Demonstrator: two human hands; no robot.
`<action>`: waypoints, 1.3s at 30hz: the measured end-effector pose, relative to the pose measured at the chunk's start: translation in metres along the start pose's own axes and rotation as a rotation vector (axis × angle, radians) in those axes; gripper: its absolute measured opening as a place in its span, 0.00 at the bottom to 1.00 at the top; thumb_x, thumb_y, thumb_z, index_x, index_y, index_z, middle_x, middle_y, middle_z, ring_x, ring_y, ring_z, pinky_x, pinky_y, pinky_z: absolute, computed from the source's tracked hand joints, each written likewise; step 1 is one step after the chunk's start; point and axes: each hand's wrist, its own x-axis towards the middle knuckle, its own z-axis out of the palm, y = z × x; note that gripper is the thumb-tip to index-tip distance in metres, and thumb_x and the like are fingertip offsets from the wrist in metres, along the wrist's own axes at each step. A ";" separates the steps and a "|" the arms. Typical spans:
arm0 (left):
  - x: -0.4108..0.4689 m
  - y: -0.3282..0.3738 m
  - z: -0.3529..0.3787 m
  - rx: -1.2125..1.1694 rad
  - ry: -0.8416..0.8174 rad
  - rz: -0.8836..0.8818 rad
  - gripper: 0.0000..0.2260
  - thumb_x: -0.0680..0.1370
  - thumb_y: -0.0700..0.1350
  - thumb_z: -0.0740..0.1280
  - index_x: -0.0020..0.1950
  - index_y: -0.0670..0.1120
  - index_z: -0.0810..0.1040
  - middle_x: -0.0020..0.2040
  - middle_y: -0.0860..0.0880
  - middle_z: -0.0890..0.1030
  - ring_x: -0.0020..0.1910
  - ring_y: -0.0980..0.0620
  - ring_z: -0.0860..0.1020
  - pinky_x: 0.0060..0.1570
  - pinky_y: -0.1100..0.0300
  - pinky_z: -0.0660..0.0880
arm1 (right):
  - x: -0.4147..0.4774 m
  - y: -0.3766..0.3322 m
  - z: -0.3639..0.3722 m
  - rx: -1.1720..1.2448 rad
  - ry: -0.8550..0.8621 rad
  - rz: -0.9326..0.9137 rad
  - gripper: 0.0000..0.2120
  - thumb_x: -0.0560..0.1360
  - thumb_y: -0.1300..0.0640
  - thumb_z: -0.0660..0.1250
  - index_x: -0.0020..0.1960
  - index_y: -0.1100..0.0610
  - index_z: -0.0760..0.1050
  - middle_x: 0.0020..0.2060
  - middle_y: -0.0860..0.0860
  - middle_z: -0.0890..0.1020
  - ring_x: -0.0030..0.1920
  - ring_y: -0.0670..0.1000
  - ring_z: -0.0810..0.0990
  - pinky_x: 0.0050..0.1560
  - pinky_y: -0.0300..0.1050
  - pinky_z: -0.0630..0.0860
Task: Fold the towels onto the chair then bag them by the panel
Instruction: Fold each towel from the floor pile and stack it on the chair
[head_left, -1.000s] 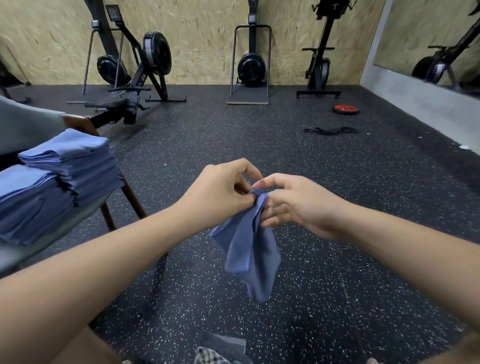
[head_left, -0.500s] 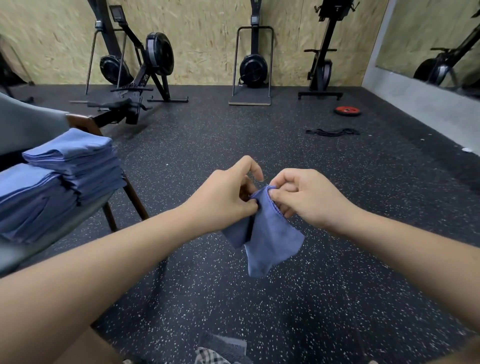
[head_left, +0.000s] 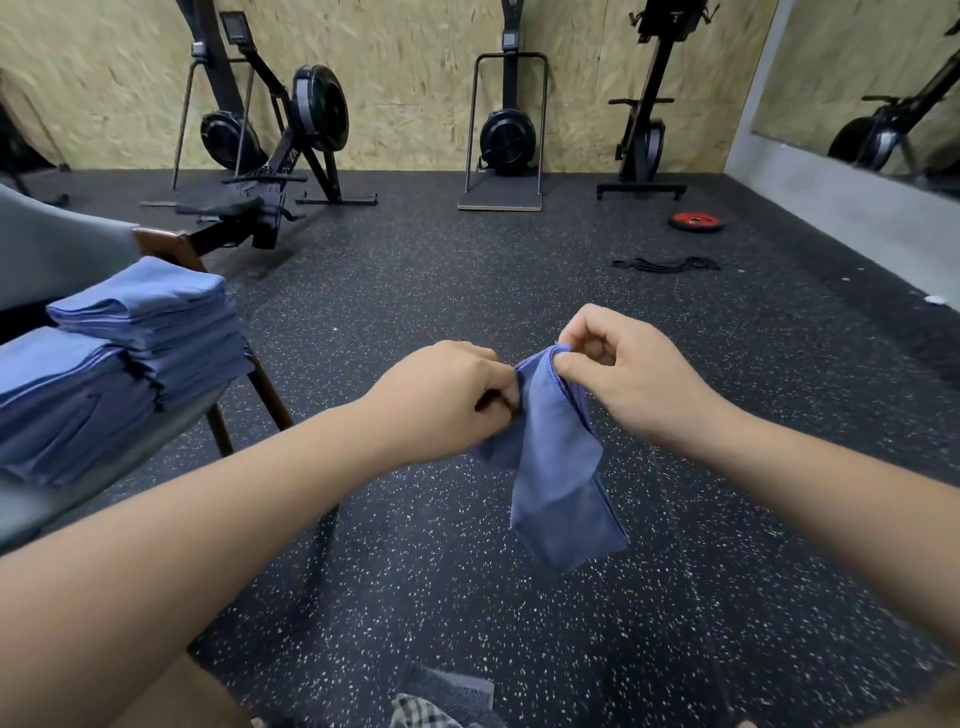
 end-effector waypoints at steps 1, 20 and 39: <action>0.000 -0.001 0.001 0.008 -0.022 -0.005 0.04 0.74 0.46 0.72 0.48 0.54 0.85 0.41 0.58 0.78 0.43 0.53 0.77 0.45 0.57 0.71 | 0.000 0.000 -0.001 0.005 0.008 0.000 0.06 0.79 0.58 0.72 0.45 0.53 0.77 0.35 0.40 0.79 0.37 0.42 0.74 0.43 0.42 0.71; 0.002 0.037 0.008 -0.104 0.110 -0.204 0.26 0.73 0.75 0.68 0.35 0.53 0.67 0.34 0.56 0.74 0.35 0.58 0.73 0.34 0.55 0.68 | -0.004 0.002 0.008 0.067 -0.040 0.006 0.06 0.78 0.55 0.74 0.46 0.53 0.78 0.37 0.54 0.84 0.36 0.50 0.79 0.44 0.60 0.80; -0.002 -0.005 -0.010 -0.033 -0.072 -0.164 0.09 0.70 0.55 0.61 0.38 0.51 0.72 0.34 0.53 0.79 0.37 0.49 0.77 0.41 0.51 0.77 | -0.005 0.000 -0.011 -0.097 -0.158 -0.069 0.11 0.81 0.61 0.68 0.53 0.44 0.80 0.39 0.54 0.80 0.38 0.58 0.75 0.43 0.52 0.75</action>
